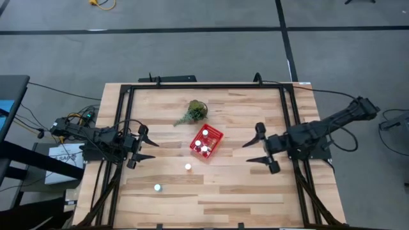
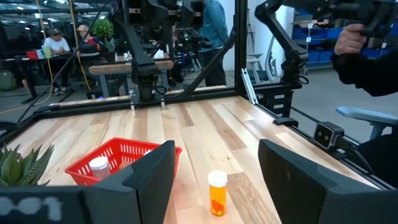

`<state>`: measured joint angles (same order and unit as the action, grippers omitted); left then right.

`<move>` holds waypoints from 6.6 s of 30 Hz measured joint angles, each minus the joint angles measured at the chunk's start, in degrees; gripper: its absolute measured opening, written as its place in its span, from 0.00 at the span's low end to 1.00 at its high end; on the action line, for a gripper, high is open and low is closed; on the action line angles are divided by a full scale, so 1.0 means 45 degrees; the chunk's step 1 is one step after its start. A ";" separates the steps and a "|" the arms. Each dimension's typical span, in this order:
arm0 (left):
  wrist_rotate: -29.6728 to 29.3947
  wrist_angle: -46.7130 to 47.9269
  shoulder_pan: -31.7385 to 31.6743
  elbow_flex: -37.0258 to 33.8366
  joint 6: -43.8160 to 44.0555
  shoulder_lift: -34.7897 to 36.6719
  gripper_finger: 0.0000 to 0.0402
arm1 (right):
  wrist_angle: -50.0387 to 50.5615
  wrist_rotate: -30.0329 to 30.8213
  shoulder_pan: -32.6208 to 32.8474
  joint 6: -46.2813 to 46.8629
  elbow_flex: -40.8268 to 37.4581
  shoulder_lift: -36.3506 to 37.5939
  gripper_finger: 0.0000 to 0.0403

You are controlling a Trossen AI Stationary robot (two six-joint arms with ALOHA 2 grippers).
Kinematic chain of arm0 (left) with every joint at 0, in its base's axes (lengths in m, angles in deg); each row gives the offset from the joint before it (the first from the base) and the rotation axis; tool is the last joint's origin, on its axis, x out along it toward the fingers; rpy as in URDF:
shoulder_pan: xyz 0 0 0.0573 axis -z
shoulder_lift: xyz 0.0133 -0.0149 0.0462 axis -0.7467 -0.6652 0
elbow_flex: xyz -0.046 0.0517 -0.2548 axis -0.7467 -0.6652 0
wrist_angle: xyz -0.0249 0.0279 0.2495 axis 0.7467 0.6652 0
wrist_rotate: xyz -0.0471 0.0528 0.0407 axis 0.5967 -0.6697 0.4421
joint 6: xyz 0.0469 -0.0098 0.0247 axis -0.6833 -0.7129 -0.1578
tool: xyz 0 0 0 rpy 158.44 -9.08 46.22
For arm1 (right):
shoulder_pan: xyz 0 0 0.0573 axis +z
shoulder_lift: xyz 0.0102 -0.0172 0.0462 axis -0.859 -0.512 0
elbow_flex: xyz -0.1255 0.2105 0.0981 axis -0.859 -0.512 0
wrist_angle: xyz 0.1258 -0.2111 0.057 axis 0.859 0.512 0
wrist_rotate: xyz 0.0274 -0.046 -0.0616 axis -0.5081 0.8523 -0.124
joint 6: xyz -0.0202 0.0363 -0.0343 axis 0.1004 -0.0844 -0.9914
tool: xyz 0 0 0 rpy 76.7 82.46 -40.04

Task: Pick and place pill bottles into a basket
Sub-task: Put the orange pill bottle into the red bin

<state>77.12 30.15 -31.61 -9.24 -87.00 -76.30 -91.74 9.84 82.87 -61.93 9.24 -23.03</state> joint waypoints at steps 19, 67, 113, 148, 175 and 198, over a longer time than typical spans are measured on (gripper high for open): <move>0.0000 0.0000 -0.0001 -0.0001 -0.0084 0.0000 0.55 | -0.3968 -0.0299 -0.0003 -0.0422 -0.4820 0.3978 0.61; 0.0000 -0.0001 -0.0004 0.0001 -0.0101 0.0000 0.55 | 0.1747 -0.0312 -0.3228 0.0381 -0.6674 0.8992 0.45; 0.0000 0.0000 0.0000 0.0000 -0.0081 0.0000 0.55 | 0.2374 -0.0664 -0.2765 0.0601 -0.6431 0.8123 0.42; -0.3561 0.0207 0.0000 0.0799 0.3736 -0.4117 0.55 | 0.2412 -0.0644 -0.2761 0.0605 -0.6417 0.8124 0.42; -0.2467 0.0179 0.0850 0.6923 0.3917 -1.7104 0.55 | 0.2412 -0.0639 -0.2761 0.0609 -0.6417 0.8128 0.42; -0.2351 0.0098 0.0845 0.9147 0.3287 -2.0031 0.55 | 0.2412 -0.0639 -0.2761 0.0610 -0.6417 0.8127 0.42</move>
<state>66.54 30.59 -27.81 31.93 -72.21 -166.44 -80.88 6.96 70.45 -59.19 -19.63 13.54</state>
